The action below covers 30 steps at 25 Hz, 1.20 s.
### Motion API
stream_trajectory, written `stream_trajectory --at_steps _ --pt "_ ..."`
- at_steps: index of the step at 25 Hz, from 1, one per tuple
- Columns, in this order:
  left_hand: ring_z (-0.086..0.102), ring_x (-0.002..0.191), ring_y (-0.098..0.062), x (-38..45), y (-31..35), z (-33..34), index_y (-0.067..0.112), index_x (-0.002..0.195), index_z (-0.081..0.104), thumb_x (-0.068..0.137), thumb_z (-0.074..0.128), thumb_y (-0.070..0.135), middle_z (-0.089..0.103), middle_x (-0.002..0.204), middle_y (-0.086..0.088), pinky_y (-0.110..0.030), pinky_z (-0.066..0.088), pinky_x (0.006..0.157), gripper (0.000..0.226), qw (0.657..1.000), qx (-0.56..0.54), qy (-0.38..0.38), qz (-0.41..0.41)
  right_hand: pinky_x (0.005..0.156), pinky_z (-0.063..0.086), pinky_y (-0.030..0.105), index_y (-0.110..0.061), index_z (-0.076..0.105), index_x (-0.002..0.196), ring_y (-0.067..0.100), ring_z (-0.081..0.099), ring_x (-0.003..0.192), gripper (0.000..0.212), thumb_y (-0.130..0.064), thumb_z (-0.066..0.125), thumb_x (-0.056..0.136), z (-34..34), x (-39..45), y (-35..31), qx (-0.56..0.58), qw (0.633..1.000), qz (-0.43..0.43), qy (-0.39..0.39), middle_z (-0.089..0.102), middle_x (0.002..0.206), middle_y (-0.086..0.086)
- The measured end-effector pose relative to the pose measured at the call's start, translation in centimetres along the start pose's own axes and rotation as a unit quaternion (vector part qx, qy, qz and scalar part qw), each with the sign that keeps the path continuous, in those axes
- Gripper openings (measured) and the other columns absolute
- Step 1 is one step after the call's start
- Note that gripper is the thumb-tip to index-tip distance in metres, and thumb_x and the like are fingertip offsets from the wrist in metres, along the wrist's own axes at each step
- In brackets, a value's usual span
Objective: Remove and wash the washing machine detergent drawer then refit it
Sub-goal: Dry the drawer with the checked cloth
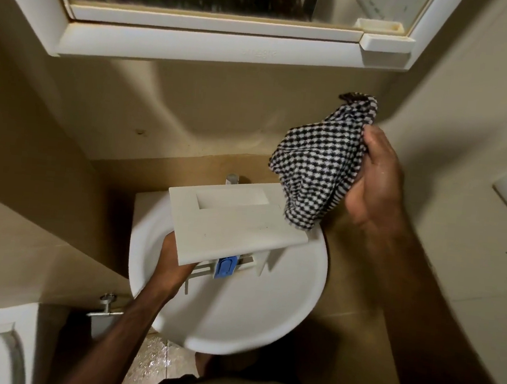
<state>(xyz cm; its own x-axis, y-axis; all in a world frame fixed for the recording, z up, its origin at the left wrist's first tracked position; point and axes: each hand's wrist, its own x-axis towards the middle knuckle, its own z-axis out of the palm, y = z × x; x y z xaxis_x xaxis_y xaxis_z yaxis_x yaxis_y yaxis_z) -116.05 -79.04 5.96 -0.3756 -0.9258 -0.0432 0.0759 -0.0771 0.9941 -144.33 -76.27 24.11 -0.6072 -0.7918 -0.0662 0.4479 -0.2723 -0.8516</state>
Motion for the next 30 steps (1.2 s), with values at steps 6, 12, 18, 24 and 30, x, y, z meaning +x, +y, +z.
stream_trajectory --at_steps 6,12,18,24,30 --pt "0.076 0.094 -0.003 -0.6 -0.2 -0.4 0.030 0.101 0.073 0.081 0.079 0.008 0.080 0.096 0.020 -0.021 0.061 0.077 0.031 1.000 0.026 0.000 0.002 0.079 0.062 0.029 -0.019 0.075 0.104 0.021 0.077 0.098 0.012 -0.022 0.063 0.103 2.6 -2.0 1.8 -0.228 0.971 0.031 -0.071 0.080 0.104 0.005" --pt "0.073 0.082 -0.001 -0.8 0.1 -0.5 0.022 0.093 0.070 0.077 0.070 0.015 0.079 0.085 0.015 -0.019 0.059 0.071 0.018 0.998 0.064 0.006 -0.013 0.114 0.044 0.046 -0.027 0.050 0.151 0.021 0.057 0.132 0.049 -0.040 0.058 0.105 2.0 -3.3 5.1 -0.614 0.773 0.050 -0.153 0.058 0.147 0.003" --pt "0.074 0.084 -0.008 -1.1 -0.1 -0.9 0.022 0.095 0.072 0.076 0.069 0.018 0.080 0.087 0.007 -0.027 0.061 0.074 0.019 0.999 0.042 -0.001 -0.019 0.123 0.031 0.029 -0.024 0.062 0.143 -0.001 0.042 0.138 0.040 -0.014 0.050 0.107 0.9 -3.4 2.9 -0.600 0.717 0.022 -0.354 0.052 0.155 -0.007" --pt "0.076 0.091 -0.003 -1.7 -0.1 -0.8 0.048 0.094 0.081 0.068 0.077 0.042 0.080 0.096 0.016 -0.018 0.059 0.072 0.027 1.000 0.004 -0.018 -0.022 0.110 0.043 0.024 -0.029 0.059 0.147 0.001 0.043 0.138 0.065 -0.005 0.073 0.088 -0.6 -2.5 1.9 -0.629 0.660 0.070 -0.405 0.048 0.155 -0.012" --pt "0.076 0.095 -0.007 -1.7 -0.4 -0.6 0.048 0.097 0.080 0.069 0.078 0.044 0.080 0.100 0.014 -0.019 0.059 0.075 0.029 0.999 -0.012 -0.023 -0.027 0.096 0.056 0.046 -0.018 0.070 0.130 0.020 0.067 0.111 0.031 -0.027 0.064 0.102 -0.2 -1.9 0.9 -0.717 0.604 0.003 -0.349 0.072 0.122 -0.001"
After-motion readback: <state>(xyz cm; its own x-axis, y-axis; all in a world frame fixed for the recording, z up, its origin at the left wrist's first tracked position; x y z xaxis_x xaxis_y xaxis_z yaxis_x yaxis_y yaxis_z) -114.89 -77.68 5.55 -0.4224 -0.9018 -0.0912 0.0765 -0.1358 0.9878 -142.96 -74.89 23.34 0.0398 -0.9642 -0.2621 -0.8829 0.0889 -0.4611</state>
